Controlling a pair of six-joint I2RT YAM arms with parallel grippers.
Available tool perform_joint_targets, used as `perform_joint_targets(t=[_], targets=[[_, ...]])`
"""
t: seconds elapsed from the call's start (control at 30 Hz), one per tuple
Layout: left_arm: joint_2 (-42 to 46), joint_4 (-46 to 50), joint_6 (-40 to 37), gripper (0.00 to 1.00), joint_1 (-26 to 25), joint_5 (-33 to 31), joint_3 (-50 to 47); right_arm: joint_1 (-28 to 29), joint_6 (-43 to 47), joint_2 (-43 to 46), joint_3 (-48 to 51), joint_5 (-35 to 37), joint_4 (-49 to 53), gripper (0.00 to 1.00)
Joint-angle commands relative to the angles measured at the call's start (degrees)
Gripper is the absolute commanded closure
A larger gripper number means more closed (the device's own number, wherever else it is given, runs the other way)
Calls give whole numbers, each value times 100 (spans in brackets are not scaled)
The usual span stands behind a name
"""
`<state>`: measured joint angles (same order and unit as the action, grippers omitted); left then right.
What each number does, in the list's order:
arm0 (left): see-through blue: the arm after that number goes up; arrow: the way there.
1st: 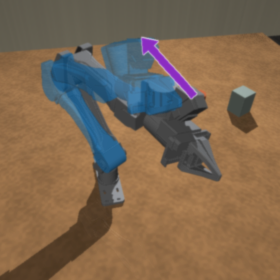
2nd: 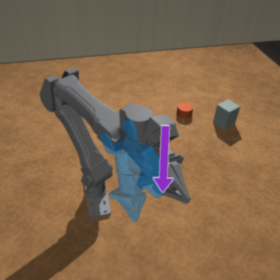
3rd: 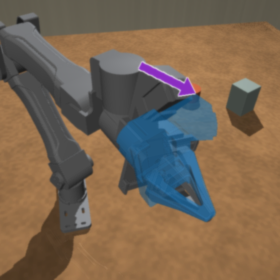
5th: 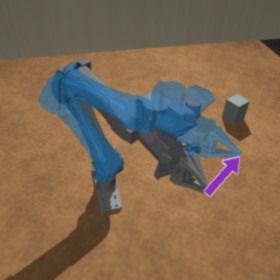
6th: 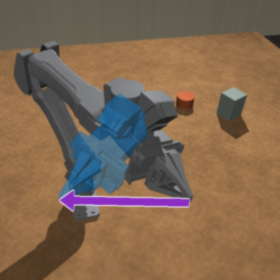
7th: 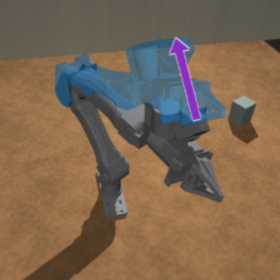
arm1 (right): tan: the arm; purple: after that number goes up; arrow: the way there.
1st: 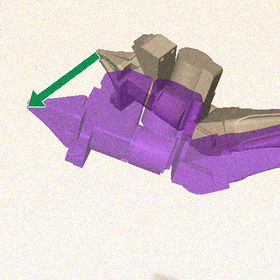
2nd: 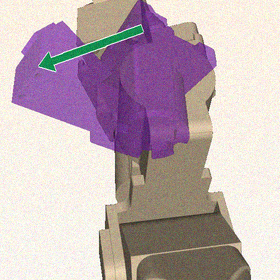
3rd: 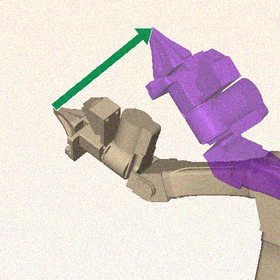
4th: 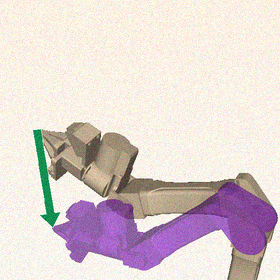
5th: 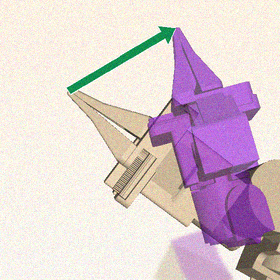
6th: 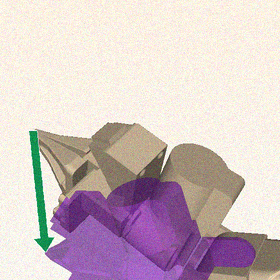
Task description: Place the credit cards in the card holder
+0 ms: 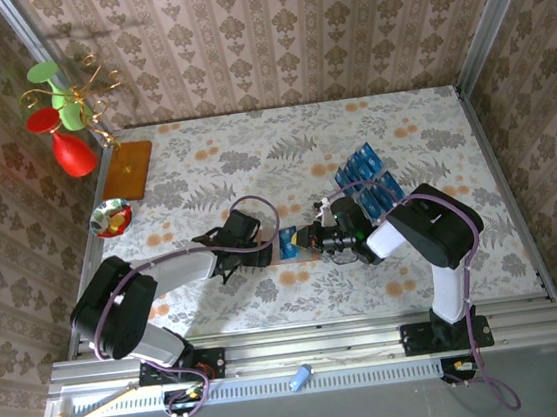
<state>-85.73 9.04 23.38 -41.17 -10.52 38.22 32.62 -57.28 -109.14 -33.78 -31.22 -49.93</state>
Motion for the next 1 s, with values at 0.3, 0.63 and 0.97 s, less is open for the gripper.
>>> perform_joint_targets(t=[0.3, 0.63, 0.97], targets=[[101, -16, 81, 0, 40, -44, -153, 157, 35, -260, -68, 271, 600, 94], [171, -137, 128, 0, 146, -7, -287, 161, 693, 480, -584, 406, 2343, 44], [284, -314, 149, 0, 279, 72, -463, 157, 1276, 943, -1158, 628, 3835, 20]])
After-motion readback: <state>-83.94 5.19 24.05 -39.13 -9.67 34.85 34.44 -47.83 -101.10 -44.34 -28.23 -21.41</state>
